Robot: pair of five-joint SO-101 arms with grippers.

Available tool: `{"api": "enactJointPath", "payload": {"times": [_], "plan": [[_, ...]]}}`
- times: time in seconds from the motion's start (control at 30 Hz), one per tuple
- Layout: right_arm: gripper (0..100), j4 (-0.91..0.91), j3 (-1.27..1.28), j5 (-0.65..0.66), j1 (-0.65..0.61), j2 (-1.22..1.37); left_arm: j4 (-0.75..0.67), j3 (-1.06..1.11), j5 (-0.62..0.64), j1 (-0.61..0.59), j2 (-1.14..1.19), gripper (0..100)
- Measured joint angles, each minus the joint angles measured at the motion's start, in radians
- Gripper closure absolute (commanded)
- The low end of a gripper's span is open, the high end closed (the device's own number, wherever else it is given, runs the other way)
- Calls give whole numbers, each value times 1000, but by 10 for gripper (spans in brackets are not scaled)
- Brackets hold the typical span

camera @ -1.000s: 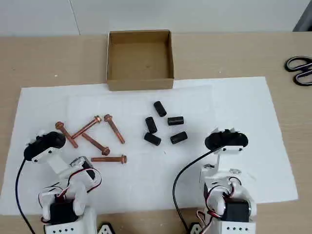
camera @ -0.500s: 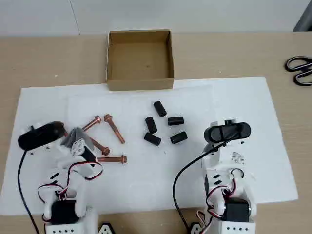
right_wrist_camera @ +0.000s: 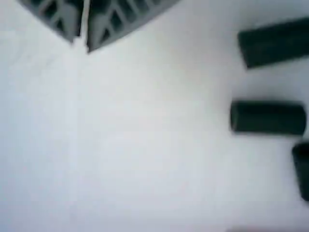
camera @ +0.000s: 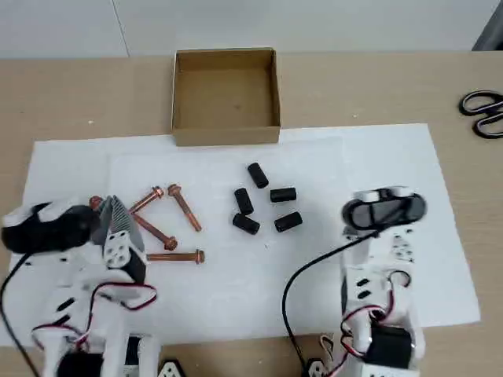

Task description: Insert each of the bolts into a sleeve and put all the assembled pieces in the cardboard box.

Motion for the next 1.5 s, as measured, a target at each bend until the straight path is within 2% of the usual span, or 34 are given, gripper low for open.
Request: {"api": "enactJointPath", "payload": {"times": [0.13, 0.23, 0.4, 0.47, 0.57, 0.73, 0.93, 1.03, 1.1, 1.23, 1.33, 1.5], "plan": [[991, 81, -126, -8, -15, 0, 103, -265, 35, 0, 209, 993], [991, 163, -195, -8, -58, 0, 204, -551, 109, 0, 404, 993], [991, 195, -249, -8, -97, 0, 477, -980, 170, 0, 730, 993], [991, 204, -255, -8, -97, 8, 560, -1092, 175, 0, 836, 993], [991, 241, -327, -8, -100, 103, 591, -1175, 176, 0, 919, 993], [991, 404, -598, -8, -100, 390, 594, -1206, 146, 0, 933, 994], [994, 697, -1040, -8, -101, 872, 594, -1201, -77, 0, 942, 994], [991, 733, -1186, -8, -100, 1054, 594, -1154, -160, 0, 936, 994], [991, 741, -1217, 0, -101, 1132, 594, -1092, -244, 0, 942, 994], [990, 741, -1227, 126, -153, 1204, 594, -942, -419, 0, 944, 994], [978, 741, -1227, 206, -203, 1229, 594, -853, -477, 0, 945, 994], [891, 740, -1209, 334, -255, 1309, 594, -775, -523, 0, 945, 994]]}}
